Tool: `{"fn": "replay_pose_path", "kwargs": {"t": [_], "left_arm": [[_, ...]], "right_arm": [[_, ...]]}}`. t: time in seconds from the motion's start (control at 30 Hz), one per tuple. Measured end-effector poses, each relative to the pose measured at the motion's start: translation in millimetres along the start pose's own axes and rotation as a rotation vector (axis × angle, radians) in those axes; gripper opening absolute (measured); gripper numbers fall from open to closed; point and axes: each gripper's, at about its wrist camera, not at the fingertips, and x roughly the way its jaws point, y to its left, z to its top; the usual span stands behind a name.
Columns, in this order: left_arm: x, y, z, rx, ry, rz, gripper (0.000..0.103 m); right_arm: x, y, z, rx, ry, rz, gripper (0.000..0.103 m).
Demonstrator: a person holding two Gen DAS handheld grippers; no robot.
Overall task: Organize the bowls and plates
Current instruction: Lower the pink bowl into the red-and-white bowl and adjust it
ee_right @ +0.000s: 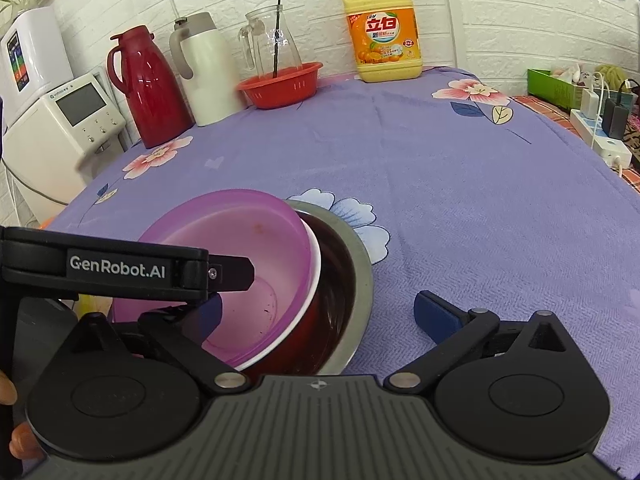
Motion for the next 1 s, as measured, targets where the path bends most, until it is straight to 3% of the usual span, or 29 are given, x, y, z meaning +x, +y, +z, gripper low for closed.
{"fn": "replay_pose_path", "kwargs": {"t": [0.77, 1.0], "left_arm": [[1.3, -5.0, -3.6, -0.001, 0.018, -0.028, 0.101], [-9.3, 0.2, -1.8, 0.021, -0.029, 0.005, 0.101]], "right_arm": [[-0.1, 0.3, 0.8, -0.019, 0.006, -0.002, 0.103], [-14.5, 9.8, 0.9, -0.081, -0.045, -0.039, 0.103]]}}
